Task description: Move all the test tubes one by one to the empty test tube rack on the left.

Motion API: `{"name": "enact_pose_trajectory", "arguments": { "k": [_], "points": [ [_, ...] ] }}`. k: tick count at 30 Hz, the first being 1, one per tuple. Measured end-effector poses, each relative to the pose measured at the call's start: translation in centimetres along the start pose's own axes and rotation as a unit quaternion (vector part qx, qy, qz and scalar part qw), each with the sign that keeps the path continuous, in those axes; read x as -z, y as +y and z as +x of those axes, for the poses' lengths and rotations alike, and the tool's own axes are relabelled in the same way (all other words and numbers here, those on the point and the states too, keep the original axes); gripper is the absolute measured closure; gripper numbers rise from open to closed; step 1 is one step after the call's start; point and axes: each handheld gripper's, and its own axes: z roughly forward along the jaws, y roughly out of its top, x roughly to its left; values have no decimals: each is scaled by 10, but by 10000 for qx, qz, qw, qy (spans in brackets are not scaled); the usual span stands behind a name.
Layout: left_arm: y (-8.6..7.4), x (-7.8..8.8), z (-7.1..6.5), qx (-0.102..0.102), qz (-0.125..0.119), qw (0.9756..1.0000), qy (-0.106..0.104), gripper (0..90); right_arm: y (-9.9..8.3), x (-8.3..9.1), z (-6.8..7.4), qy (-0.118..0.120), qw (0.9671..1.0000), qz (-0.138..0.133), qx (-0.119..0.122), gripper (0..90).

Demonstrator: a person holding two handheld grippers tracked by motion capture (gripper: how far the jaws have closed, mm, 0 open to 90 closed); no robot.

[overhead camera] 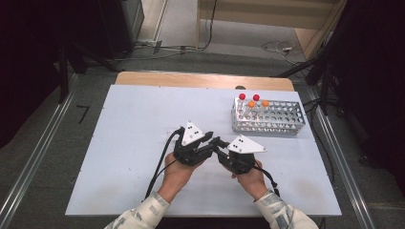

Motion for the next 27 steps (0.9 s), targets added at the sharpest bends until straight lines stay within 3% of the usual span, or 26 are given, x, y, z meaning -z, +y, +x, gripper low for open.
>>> {"name": "enact_pose_trajectory", "arguments": {
  "k": [5,11,14,18,27],
  "points": [
    [0,0,-1,-49,-13,10000,28,751,0,0,0,-2,10000,-14,-16,730],
    [-1,1,0,-105,-75,9999,87,769,0,0,0,12,10000,-29,-34,722],
    [1,3,1,-118,-198,9996,178,773,0,0,-1,86,10000,-28,-15,614],
    [4,8,10,-4,-279,9993,254,773,0,-1,-3,170,9998,3,-99,478],
    [17,34,35,293,-699,9958,507,773,0,-1,-6,165,9997,20,-175,445]
  ]
}}
